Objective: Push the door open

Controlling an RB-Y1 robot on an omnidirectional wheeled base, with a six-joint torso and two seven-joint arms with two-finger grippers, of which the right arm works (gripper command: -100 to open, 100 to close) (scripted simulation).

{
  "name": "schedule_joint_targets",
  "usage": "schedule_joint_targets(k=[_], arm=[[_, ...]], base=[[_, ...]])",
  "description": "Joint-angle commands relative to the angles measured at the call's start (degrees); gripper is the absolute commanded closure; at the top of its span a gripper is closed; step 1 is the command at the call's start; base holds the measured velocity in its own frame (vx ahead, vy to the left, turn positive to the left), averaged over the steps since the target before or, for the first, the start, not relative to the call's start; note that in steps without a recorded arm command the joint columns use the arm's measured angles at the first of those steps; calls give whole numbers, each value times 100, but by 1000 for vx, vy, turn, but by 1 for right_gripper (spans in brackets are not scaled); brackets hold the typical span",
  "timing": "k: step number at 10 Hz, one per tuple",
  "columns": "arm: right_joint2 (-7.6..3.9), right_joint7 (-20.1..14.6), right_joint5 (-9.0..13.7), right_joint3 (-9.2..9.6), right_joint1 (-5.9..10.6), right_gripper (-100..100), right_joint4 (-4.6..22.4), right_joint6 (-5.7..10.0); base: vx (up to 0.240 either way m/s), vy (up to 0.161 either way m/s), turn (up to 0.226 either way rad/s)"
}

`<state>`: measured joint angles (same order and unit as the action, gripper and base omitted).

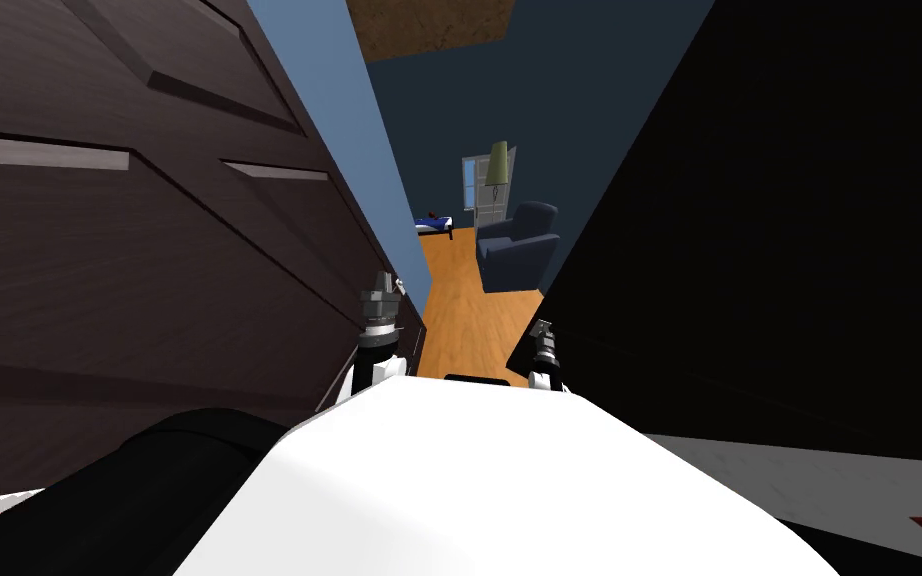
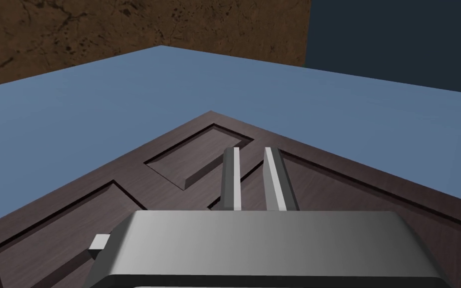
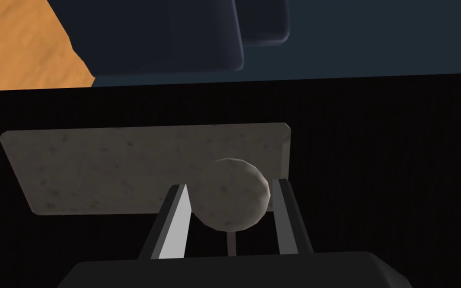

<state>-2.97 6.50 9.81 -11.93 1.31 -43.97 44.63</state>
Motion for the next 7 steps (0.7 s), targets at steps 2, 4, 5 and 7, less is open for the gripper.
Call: schedule_joint_targets(k=[2, 4, 5, 7], arm=[[-123, 41, 102, -191, 80, 100, 121, 93], [-179, 81, 190, -338, 83, 100, 126, 81], [-199, 98, 228, -400, 84, 100, 127, 76], [-230, 133, 306, -530, 86, 100, 132, 65]], base=[[194, -6, -42], [239, 3, -75], [221, -1, -69], [197, 10, -52]])
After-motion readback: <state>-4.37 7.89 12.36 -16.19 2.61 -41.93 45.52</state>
